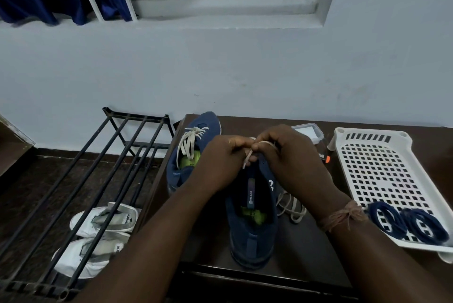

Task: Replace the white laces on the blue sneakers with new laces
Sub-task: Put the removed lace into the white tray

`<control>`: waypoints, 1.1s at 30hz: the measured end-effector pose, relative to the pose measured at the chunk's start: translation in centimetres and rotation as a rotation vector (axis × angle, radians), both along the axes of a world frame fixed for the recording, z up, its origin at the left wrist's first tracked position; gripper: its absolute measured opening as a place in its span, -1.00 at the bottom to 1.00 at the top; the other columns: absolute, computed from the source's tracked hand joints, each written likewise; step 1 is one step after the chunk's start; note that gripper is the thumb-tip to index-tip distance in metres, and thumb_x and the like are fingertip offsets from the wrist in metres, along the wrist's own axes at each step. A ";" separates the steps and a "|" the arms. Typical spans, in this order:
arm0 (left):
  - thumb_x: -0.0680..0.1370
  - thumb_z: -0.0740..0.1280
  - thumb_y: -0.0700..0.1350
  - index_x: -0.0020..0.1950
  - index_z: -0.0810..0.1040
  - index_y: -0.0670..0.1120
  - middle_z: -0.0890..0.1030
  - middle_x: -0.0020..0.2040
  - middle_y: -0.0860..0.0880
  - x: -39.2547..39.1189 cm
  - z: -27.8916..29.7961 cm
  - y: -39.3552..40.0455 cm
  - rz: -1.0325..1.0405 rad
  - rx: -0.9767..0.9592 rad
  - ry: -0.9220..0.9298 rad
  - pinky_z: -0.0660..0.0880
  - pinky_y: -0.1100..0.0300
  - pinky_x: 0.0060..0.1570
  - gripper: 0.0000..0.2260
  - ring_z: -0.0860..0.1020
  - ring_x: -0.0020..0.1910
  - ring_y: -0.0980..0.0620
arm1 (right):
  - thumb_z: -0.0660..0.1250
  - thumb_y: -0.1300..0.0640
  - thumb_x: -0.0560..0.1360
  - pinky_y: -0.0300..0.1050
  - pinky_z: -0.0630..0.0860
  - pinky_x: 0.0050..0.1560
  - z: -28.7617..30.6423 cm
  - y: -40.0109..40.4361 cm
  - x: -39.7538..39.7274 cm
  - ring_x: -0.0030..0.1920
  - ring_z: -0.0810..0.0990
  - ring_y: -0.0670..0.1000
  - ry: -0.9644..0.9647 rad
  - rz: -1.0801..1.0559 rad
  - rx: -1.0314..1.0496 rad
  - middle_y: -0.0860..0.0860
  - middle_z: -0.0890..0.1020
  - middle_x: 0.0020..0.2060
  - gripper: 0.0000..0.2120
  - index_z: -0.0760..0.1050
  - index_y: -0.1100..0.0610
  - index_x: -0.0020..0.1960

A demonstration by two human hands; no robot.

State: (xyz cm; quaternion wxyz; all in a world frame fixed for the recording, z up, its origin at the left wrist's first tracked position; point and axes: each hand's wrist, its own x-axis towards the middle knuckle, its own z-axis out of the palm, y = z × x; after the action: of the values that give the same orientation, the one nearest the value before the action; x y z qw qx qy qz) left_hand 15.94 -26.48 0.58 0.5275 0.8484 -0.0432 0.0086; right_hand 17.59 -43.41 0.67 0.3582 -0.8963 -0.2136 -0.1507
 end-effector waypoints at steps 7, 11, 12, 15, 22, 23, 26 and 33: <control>0.62 0.17 -0.36 0.13 0.66 -0.30 0.68 -0.13 -0.16 0.2 1.4 -0.5 -0.149 -0.449 0.323 0.56 0.24 -0.13 -0.73 0.60 -0.20 0.05 | 0.32 0.21 0.56 -0.31 0.41 -0.05 0.4 -0.2 -0.6 -0.09 0.54 -0.15 -0.074 -0.159 0.155 -0.10 0.62 -0.14 -0.87 0.64 0.07 -0.06; 0.64 0.20 -0.30 0.18 0.64 -0.33 0.64 -0.15 -0.12 0.4 1.6 -0.4 -0.236 -0.561 0.387 0.52 0.23 -0.12 -0.75 0.56 -0.22 0.06 | 0.34 0.23 0.55 -0.36 0.46 -0.07 0.8 -0.2 -0.7 -0.09 0.61 -0.17 0.034 -0.192 0.372 -0.11 0.68 -0.17 -0.87 0.66 0.09 -0.06; 0.64 0.22 -0.30 0.20 0.63 -0.32 0.64 -0.14 -0.11 0.4 1.7 -0.3 -0.246 -0.591 0.394 0.53 0.24 -0.12 -0.76 0.56 -0.22 0.07 | 0.35 0.24 0.55 -0.36 0.47 -0.09 1.0 -0.2 -0.7 -0.11 0.63 -0.16 0.071 -0.192 0.433 -0.11 0.69 -0.19 -0.87 0.67 0.10 -0.07; 0.65 0.25 -0.31 0.23 0.62 -0.30 0.66 -0.07 -0.12 0.1 1.7 -0.4 -0.220 -0.730 0.398 0.59 0.25 -0.06 -0.77 0.60 -0.17 0.08 | 0.36 0.23 0.55 -0.26 0.51 -0.15 0.7 -0.5 -1.1 -0.19 0.63 -0.16 0.189 -0.186 0.443 -0.08 0.70 -0.25 -0.85 0.70 0.10 -0.10; 0.65 0.20 -0.39 0.33 0.53 -0.35 0.68 0.16 -0.22 0.5 1.4 -0.8 0.016 -1.041 0.353 0.64 0.19 0.04 -0.73 0.69 0.06 -0.01 | 0.36 0.28 0.51 -0.37 0.21 -0.37 -0.6 0.7 -2.4 -0.41 0.39 -0.22 0.125 -0.067 -0.018 -0.18 0.37 -0.50 -0.52 0.28 -0.11 -0.43; 0.65 0.20 -0.39 0.35 0.51 -0.35 0.67 0.17 -0.22 0.6 1.2 -1.0 0.066 -0.985 0.317 0.64 0.21 0.03 -0.72 0.68 0.07 -0.01 | 0.35 0.27 0.52 -0.38 0.21 -0.37 -0.3 0.9 -2.5 -0.40 0.38 -0.23 0.107 -0.066 -0.036 -0.18 0.36 -0.49 -0.51 0.24 -0.12 -0.43; 0.67 0.20 -0.36 0.39 0.49 -0.30 0.66 0.18 -0.16 0.8 0.8 -1.4 0.143 -0.734 0.216 0.62 0.23 0.09 -0.71 0.66 0.09 0.04 | 0.31 0.20 0.56 -0.27 0.25 -0.33 0.6 0.9 -2.8 -0.35 0.42 -0.14 0.119 -0.058 -0.097 -0.13 0.43 -0.41 -0.63 0.32 -0.07 -0.37; 0.69 0.16 -0.29 0.24 0.63 -0.23 0.69 0.09 -0.10 0.3 0.6 -2.5 0.051 -0.422 0.200 0.58 0.15 0.05 -0.73 0.65 -0.02 0.03 | 0.27 0.19 0.55 -0.12 0.45 -0.21 2.4 0.4 -3.8 -0.21 0.53 -0.04 0.202 0.026 -0.280 -0.04 0.58 -0.24 -0.84 0.51 0.04 -0.20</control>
State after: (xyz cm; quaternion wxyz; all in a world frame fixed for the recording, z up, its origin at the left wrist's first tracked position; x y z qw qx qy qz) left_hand 16.27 -28.95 1.18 0.6946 0.7167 0.0336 -0.0532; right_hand 13.81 -42.99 3.03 0.2514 -0.9451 -0.2072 -0.0239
